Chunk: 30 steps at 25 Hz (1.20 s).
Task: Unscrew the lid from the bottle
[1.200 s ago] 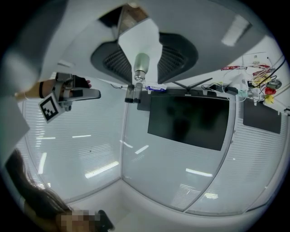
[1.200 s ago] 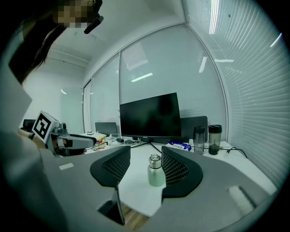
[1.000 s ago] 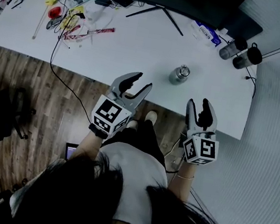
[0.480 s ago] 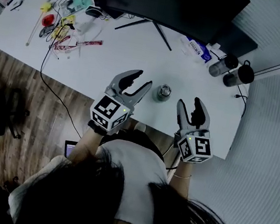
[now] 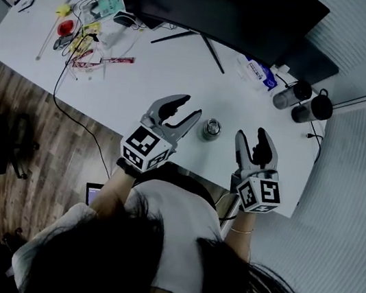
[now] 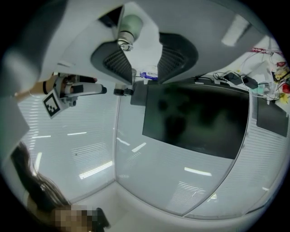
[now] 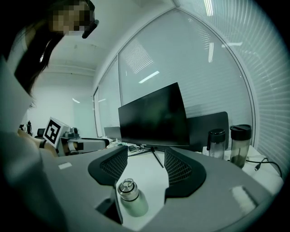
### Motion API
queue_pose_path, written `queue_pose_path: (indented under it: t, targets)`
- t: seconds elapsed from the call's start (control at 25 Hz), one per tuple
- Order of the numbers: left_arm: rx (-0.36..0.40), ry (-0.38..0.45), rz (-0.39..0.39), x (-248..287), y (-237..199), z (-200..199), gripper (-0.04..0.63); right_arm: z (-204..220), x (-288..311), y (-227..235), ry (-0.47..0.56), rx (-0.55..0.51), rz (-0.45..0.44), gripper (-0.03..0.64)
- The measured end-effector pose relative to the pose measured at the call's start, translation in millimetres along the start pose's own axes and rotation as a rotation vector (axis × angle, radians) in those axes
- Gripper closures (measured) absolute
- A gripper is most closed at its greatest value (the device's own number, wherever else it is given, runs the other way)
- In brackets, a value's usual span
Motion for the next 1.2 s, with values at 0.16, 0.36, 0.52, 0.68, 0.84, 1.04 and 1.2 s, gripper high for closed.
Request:
queue_pose_path:
  t: [0.16, 0.36, 0.52, 0.68, 0.84, 1.04, 1.2]
  targets:
    - [0.002, -0.014, 0.038, 4, 3, 4, 0.410, 4, 0, -1, 0.001, 0.029, 0.010, 0.385]
    - [0.002, -0.033, 0.070, 6, 1, 10, 0.386, 8, 3, -4, -0.009, 0.038, 0.013, 0.379]
    - [0.000, -0.049, 0.090, 7, 0, 18, 0.370, 10, 6, -4, -0.012, 0.037, 0.008, 0.379]
    - [-0.001, -0.075, 0.124, 7, 2, 29, 0.359, 14, 12, -11, -0.029, 0.034, -0.015, 0.379]
    - [-0.011, -0.108, 0.169, 7, 4, 48, 0.354, 25, 18, -20, -0.057, 0.033, -0.045, 0.379]
    - [-0.016, -0.131, 0.254, 9, 12, 71, 0.341, 45, 27, -26, -0.090, 0.056, -0.090, 0.379]
    - [0.008, -0.169, 0.301, 14, 16, 93, 0.318, 57, 35, -32, -0.107, 0.060, -0.122, 0.379]
Point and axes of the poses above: the fingertips, and each gripper's own axes: x forward along the fingers, y to its right, z out of its underside, the point moved 3 cm from there along -x, backward along the fingers, and after that the axes turned 4 degrees about -y, right-handed, at the moved point
